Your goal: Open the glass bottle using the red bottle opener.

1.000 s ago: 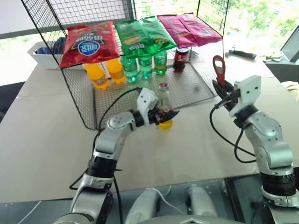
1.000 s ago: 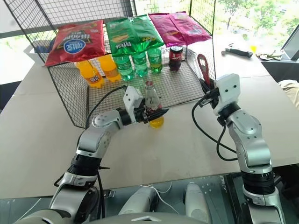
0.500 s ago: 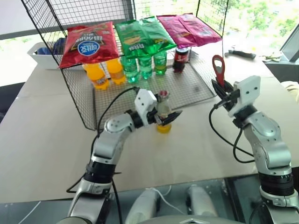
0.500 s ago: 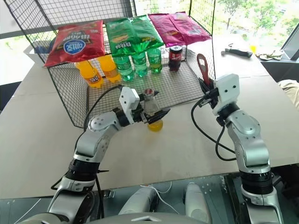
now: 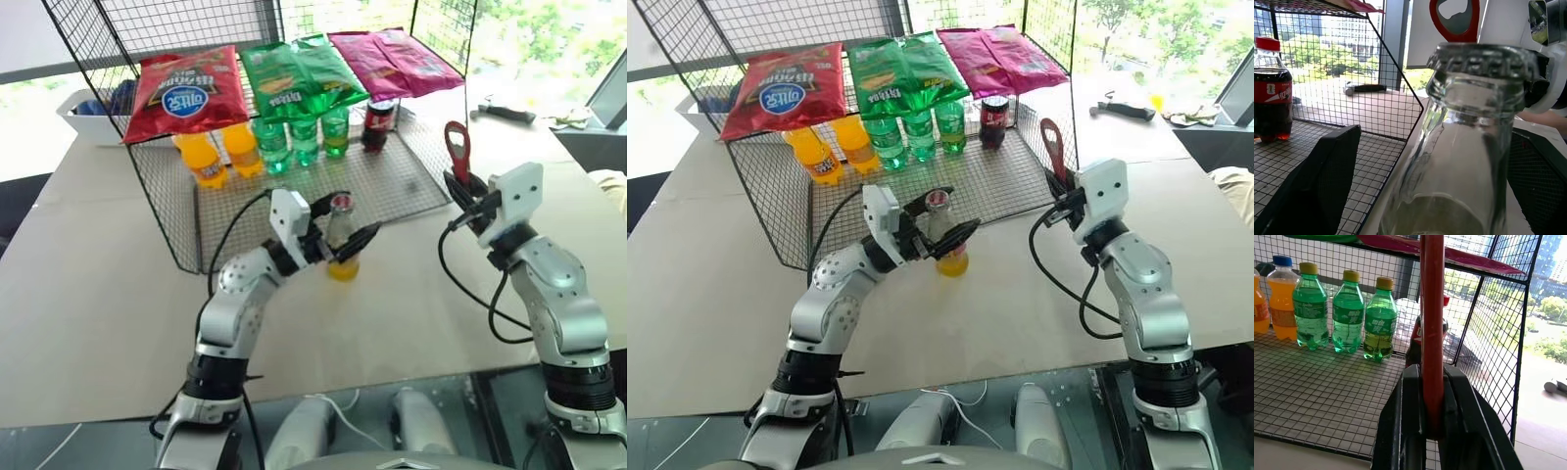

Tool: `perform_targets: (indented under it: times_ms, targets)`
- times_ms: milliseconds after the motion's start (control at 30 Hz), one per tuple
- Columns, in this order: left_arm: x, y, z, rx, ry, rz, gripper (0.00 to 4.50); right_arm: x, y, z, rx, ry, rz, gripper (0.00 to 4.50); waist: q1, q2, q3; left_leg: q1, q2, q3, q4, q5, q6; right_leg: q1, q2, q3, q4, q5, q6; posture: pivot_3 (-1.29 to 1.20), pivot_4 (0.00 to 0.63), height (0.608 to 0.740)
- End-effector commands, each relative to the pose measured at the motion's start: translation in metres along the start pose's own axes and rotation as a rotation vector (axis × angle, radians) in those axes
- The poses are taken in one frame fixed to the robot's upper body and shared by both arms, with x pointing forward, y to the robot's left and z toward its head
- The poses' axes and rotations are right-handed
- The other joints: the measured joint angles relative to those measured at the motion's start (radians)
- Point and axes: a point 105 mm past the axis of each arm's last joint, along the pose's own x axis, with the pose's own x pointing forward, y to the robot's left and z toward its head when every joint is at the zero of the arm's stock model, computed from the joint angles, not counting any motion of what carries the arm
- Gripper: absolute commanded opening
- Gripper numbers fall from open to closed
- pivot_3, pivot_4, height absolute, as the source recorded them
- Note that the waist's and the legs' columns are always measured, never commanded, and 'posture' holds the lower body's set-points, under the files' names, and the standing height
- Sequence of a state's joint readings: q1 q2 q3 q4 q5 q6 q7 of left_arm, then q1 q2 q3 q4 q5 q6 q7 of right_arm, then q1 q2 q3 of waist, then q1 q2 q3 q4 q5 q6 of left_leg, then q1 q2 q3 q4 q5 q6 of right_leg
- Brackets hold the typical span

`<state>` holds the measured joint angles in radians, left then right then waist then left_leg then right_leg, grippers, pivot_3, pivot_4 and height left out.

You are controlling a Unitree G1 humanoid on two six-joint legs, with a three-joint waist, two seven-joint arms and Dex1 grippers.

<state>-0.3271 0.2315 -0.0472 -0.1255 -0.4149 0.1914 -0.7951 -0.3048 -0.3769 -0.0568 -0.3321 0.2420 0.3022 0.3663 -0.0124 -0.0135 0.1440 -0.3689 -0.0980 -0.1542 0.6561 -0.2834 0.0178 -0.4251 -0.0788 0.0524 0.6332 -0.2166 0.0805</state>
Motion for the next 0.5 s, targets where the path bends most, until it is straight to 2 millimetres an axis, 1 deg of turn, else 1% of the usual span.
perform_targets:
  times_ms: [33, 67, 133, 267, 367, 400, 467, 500]
  targets:
    - [0.001, -0.009, 0.008, 0.046, -0.018, -0.056, 3.47, 0.002, -0.006, 0.016, -0.036, -0.060, -0.005, 0.00, 0.000, 0.000, 0.000, 0.000, 0.000, 0.000, 0.000, 0.000, 0.000, 0.000, 0.000, 0.000, 0.000, 0.000, 0.000, 0.00, 0.150, 0.740]
    - [0.000, -0.009, 0.007, 0.059, -0.010, -0.063, 2.89, 0.002, -0.005, 0.017, -0.037, -0.061, -0.003, 0.00, 0.000, 0.000, 0.000, 0.000, 0.000, 0.001, 0.000, 0.000, 0.000, 0.000, 0.000, 0.000, 0.000, 0.000, 0.000, 0.00, 0.150, 0.740]
    - [0.001, -0.009, 0.006, 0.073, -0.009, -0.068, 2.25, 0.003, -0.005, 0.017, -0.038, -0.063, -0.001, 0.00, 0.000, 0.000, 0.000, 0.000, 0.000, 0.001, 0.000, 0.000, 0.000, 0.000, 0.000, 0.001, 0.000, 0.000, 0.000, 0.00, 0.150, 0.740]
    - [0.000, -0.011, 0.004, 0.103, 0.003, -0.095, 2.25, 0.005, -0.003, 0.018, -0.039, -0.065, 0.009, 0.00, 0.000, 0.000, 0.000, 0.000, 0.000, 0.001, 0.000, 0.000, 0.000, 0.000, 0.000, 0.001, 0.000, 0.000, 0.000, 0.00, 0.150, 0.740]
    - [-0.001, -0.011, 0.003, 0.109, 0.009, -0.099, 2.25, 0.006, 0.004, 0.017, -0.034, -0.056, 0.036, 0.00, 0.000, 0.000, 0.000, 0.000, 0.000, 0.001, 0.000, 0.000, 0.000, 0.000, 0.000, 0.001, 0.000, 0.000, 0.000, 0.00, 0.150, 0.740]
    - [-0.001, -0.011, 0.002, 0.114, 0.010, -0.099, 2.25, 0.007, 0.009, 0.015, -0.042, -0.046, 0.061, 0.00, 0.000, 0.000, 0.000, 0.000, 0.000, 0.001, 0.000, 0.000, 0.000, 0.000, 0.000, 0.001, 0.000, 0.000, 0.000, 0.00, 0.150, 0.740]
    - [-0.002, -0.009, 0.002, 0.131, 0.011, -0.092, 2.25, 0.009, 0.028, 0.014, -0.080, -0.026, 0.142, 0.00, 0.000, 0.000, 0.000, 0.001, 0.000, 0.001, 0.000, 0.000, 0.000, 0.000, 0.000, 0.001, 0.000, 0.000, 0.000, 0.00, 0.150, 0.740]
    - [-0.002, -0.009, 0.002, 0.137, 0.010, -0.090, 2.25, 0.010, 0.034, 0.014, -0.092, -0.021, 0.164, 0.00, -0.001, 0.000, 0.000, 0.001, 0.000, 0.001, 0.000, 0.000, 0.000, 0.000, 0.000, 0.001, 0.000, 0.000, 0.000, 0.00, 0.150, 0.740]
